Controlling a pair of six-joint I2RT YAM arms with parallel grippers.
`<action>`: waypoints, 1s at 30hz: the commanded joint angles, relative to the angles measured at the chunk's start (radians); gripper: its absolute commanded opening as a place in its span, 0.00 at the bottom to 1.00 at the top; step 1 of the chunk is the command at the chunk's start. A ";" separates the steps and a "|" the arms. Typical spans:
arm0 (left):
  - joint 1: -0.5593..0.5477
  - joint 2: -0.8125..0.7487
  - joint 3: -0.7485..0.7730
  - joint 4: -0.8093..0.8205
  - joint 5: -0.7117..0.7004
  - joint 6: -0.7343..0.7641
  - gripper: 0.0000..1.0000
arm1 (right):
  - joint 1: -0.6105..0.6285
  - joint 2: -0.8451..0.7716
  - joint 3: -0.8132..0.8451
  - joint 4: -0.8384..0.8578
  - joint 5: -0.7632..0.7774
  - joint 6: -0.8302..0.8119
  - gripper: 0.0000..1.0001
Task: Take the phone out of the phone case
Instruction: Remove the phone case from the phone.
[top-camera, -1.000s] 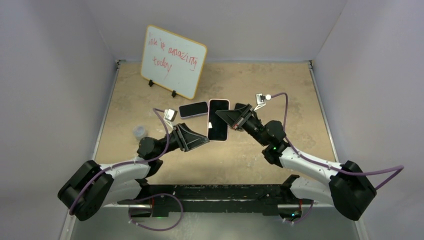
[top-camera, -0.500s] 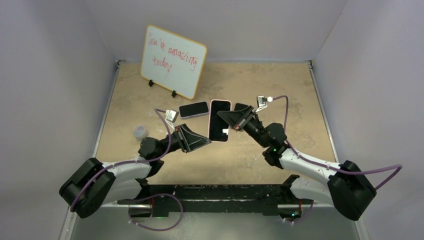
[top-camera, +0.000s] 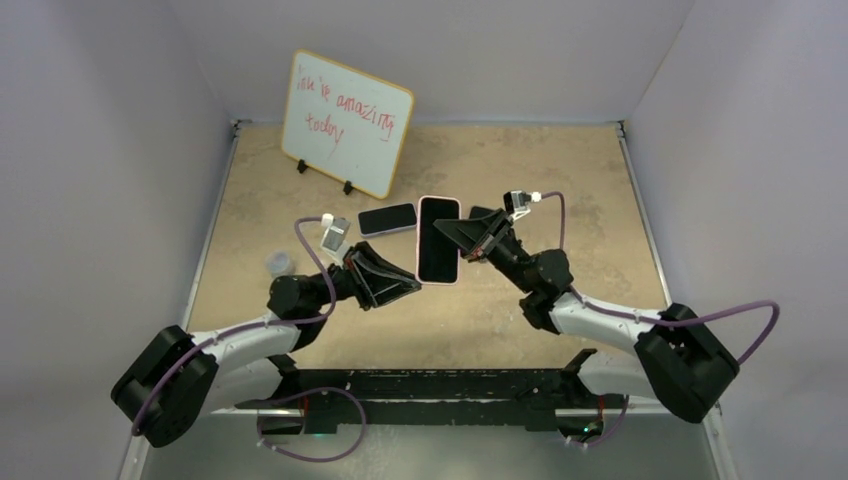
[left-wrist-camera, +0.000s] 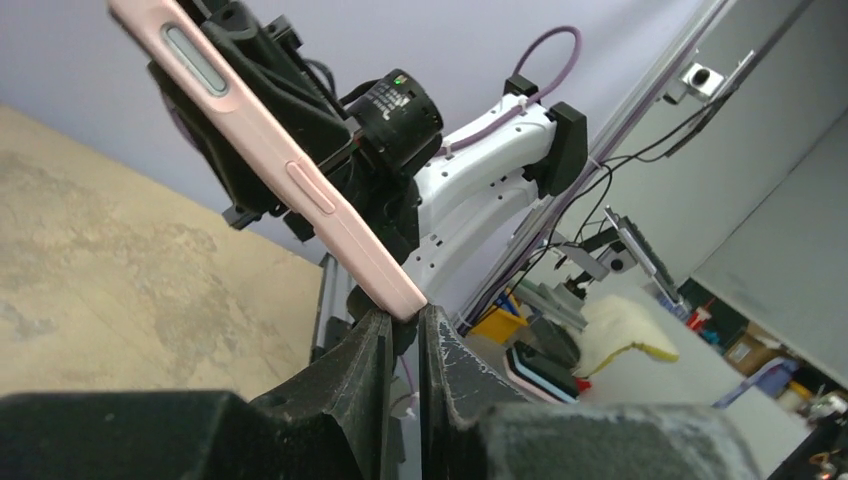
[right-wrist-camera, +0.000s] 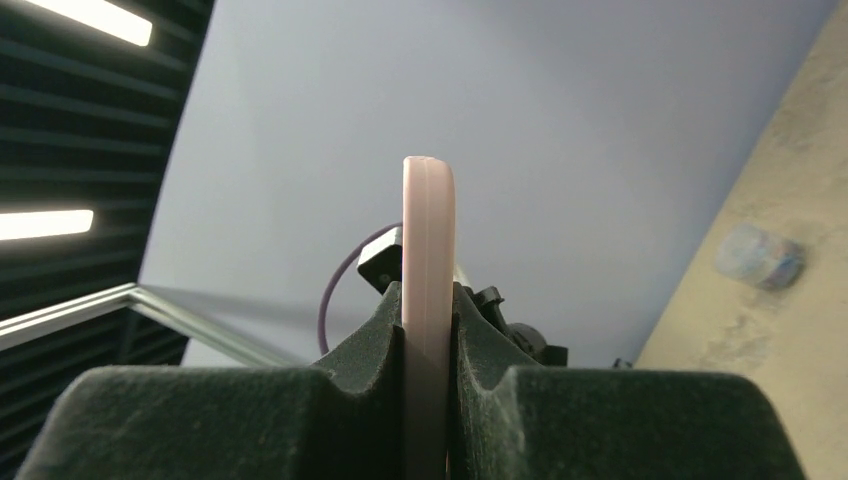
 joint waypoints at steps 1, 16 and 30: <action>-0.005 -0.020 0.095 0.194 0.033 0.129 0.00 | -0.002 0.074 0.039 0.177 -0.111 0.087 0.00; -0.003 -0.061 0.129 -0.188 -0.053 0.151 0.27 | 0.000 -0.078 0.057 -0.133 -0.037 -0.169 0.00; -0.003 -0.074 0.140 -0.236 -0.070 0.064 0.41 | 0.000 -0.183 0.091 -0.301 0.051 -0.299 0.00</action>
